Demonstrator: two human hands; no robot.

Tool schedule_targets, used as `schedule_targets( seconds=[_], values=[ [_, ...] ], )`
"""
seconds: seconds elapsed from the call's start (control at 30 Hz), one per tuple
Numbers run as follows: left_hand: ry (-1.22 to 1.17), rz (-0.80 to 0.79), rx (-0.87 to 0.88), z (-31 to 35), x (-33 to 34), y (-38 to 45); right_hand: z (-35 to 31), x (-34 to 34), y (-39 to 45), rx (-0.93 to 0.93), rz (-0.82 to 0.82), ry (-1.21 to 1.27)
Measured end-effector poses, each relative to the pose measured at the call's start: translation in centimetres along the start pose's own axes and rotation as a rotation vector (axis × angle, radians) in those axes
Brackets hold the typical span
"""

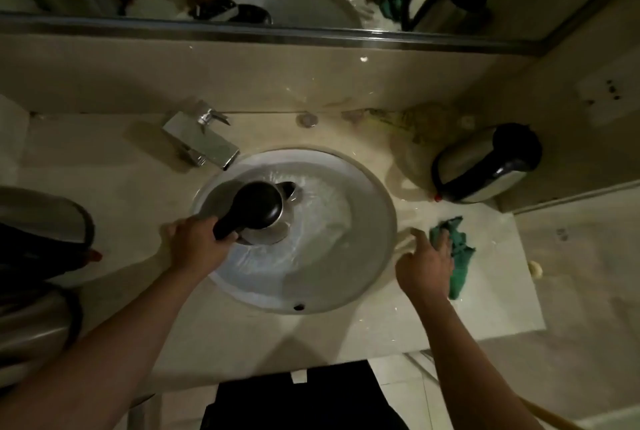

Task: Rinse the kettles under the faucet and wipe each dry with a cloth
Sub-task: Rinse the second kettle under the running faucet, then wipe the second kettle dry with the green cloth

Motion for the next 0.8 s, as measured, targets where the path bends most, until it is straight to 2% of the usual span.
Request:
schedule_targets(
  seconds=[0.1,0.23,0.3,0.37,0.47,0.57,0.63,0.7,0.8],
  values=[
    [-0.286,-0.065,-0.158,2.8,0.5,-2.1,4.8,0.3,1.2,0.084,-0.08,0.008],
    [-0.771,-0.195,-0.516,5.4,3.1,-5.0,6.7,1.4,1.9,0.015,-0.185,0.017],
    [-0.942,-0.221,-0.611,7.2,3.7,-5.9,6.8,1.1,1.9,-0.033,-0.181,-0.033],
    [-1.108,-0.229,-0.674,9.3,3.1,-7.4,6.6,0.5,2.0,-0.029,-0.232,0.057],
    [-1.3,-0.188,-0.695,11.0,2.3,-9.4,5.5,-1.0,1.7,0.01,-0.288,0.391],
    [-1.407,-0.102,-0.671,11.6,1.4,-11.8,2.8,-2.9,0.2,-0.056,-0.343,0.751],
    [-1.451,-0.028,-0.658,12.5,0.6,-13.8,0.3,-4.9,-1.4,-0.09,-0.435,0.983],
    [-1.517,0.019,-0.635,13.3,-0.3,-15.7,-2.3,-7.4,-3.0,-0.159,-0.527,1.128],
    [-1.597,0.046,-0.573,14.1,-1.9,-17.9,-5.6,-10.4,-5.1,-0.319,-0.64,1.167]
  ],
)
Point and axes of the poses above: each hand's wrist, its own y-axis towards the middle knuckle, its own x-axis out of the palm, z = x × y, the point moved 5 cm from there along y, towards the middle knuckle, and after that the axes turned 4 degrees about -y, right-handed, at the moved point
